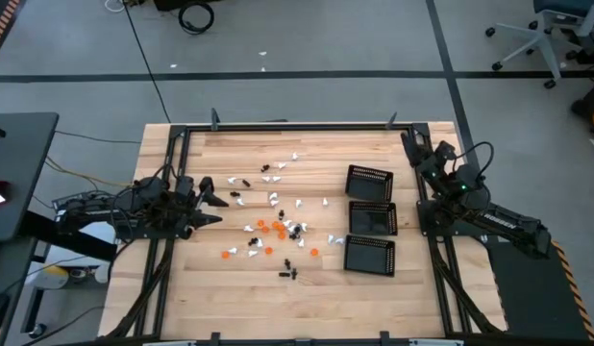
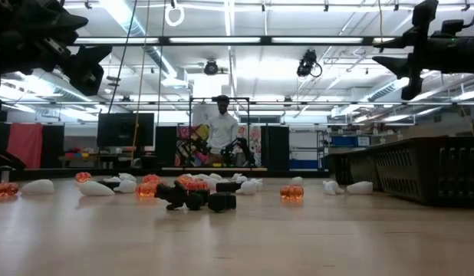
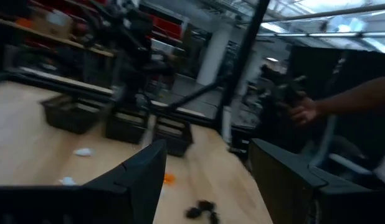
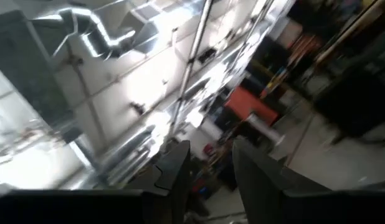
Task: Sort Halloween decoration
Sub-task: Put the white ghost toy into the top black bin
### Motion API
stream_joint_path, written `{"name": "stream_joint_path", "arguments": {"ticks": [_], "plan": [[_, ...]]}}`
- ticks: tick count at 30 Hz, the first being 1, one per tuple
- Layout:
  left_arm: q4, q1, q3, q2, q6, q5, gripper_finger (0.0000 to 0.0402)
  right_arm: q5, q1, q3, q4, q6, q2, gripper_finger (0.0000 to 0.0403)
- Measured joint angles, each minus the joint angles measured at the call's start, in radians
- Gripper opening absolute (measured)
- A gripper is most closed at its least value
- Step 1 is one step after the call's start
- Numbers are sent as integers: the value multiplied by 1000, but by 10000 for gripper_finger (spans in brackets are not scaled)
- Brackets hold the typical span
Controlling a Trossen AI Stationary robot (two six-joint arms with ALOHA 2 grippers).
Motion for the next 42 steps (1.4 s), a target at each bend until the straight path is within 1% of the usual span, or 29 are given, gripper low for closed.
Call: {"name": "stream_joint_path", "arguments": {"ticks": [3, 5, 7, 11, 15, 20, 22, 24, 28, 31, 34, 37, 42], "plan": [[16, 0, 0, 0, 13, -90, 240, -7, 0, 0, 1, 84, 3, 128], [51, 0, 0, 0, -14, -147, 240, -7, 0, 0, 0, 153, 11, 128], [100, 0, 0, 0, -64, -180, 240, -12, 0, 0, 0, 195, 22, 128], [213, 0, 0, -1, -142, -190, 240, -16, 14, 0, 1, 235, 53, 128], [290, 0, 0, -1, -152, -190, 240, -1, 35, 0, 2, 239, 100, 128], [369, 0, 0, -1, -211, -191, 240, 0, 72, 24, 15, 266, 187, 128], [378, 0, 0, -1, -225, -205, 240, -2, 93, 58, 28, 261, 234, 128], [393, 0, 0, 0, -243, -242, 240, -3, 114, 101, 31, 228, 288, 128], [387, 0, 0, 0, -246, -360, 240, 15, 141, 195, 31, 141, 417, 128], [394, 2, 0, 0, -246, -408, 240, 18, 146, 267, 30, 97, 526, 128], [393, 2, 0, 0, -250, -439, 240, -22, 146, 342, 30, 79, 638, 128], [393, 2, 0, 0, -261, -468, 240, -84, 148, 419, 30, 53, 750, 128], [393, 2, 0, 0, -299, -498, 240, -123, 172, 564, 27, -5, 937, 128]]}}
